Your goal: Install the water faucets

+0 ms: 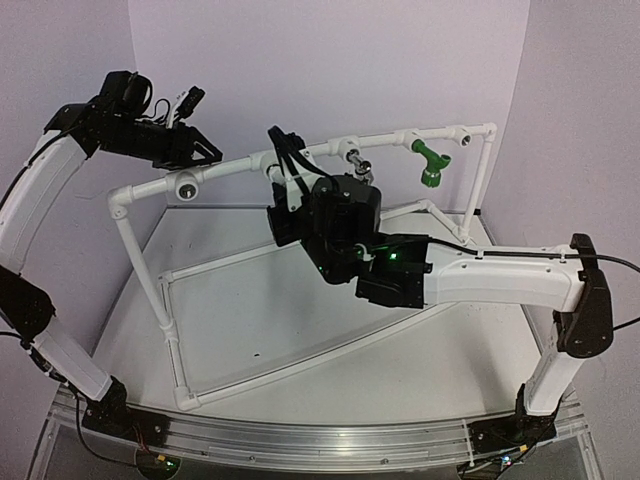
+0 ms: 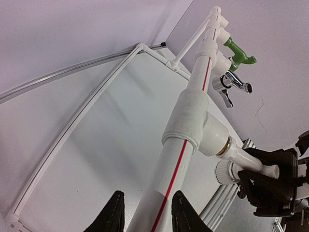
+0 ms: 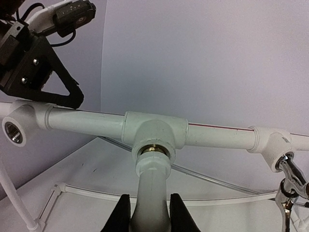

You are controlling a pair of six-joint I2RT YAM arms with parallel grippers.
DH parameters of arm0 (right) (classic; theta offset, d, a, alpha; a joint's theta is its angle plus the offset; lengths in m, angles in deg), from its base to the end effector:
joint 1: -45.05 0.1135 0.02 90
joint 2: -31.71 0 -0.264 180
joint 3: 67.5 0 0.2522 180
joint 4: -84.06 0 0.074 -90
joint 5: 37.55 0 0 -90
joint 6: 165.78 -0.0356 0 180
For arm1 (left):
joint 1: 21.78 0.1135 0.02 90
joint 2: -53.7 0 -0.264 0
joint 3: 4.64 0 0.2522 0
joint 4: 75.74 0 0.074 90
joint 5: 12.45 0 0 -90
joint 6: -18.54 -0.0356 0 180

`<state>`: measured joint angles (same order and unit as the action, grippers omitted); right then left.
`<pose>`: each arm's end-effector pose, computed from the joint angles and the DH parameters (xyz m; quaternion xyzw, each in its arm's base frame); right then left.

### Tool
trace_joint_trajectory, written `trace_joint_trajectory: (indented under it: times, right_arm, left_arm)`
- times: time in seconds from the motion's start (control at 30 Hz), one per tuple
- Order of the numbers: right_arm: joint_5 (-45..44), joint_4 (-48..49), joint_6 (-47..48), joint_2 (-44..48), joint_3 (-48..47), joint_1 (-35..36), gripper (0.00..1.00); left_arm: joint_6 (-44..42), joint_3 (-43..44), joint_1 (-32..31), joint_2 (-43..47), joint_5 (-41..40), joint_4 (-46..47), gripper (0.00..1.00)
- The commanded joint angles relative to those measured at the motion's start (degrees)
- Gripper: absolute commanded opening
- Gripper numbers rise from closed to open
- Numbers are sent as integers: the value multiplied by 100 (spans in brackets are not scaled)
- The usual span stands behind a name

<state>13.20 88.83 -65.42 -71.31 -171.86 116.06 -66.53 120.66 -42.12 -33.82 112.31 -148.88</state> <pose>0.1621 0.4017 0.3874 -0.2210 0.6403 0.1599 0.7181 0.2668 -0.1206 0.4720 0.2495 0.8219 -0.3548 0.3693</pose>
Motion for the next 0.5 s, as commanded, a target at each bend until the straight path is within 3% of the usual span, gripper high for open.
trace_joint_trajectory:
  times: [0.0,0.47]
  right_arm:
    - [512,477,-375,27,12,-235,0]
    - [1074,-39,-2420,137,-251,-486,0]
  left_arm:
    - [172,-177,-182,167,292,-467,32]
    - [201,-182,-181,148,355,-442,32]
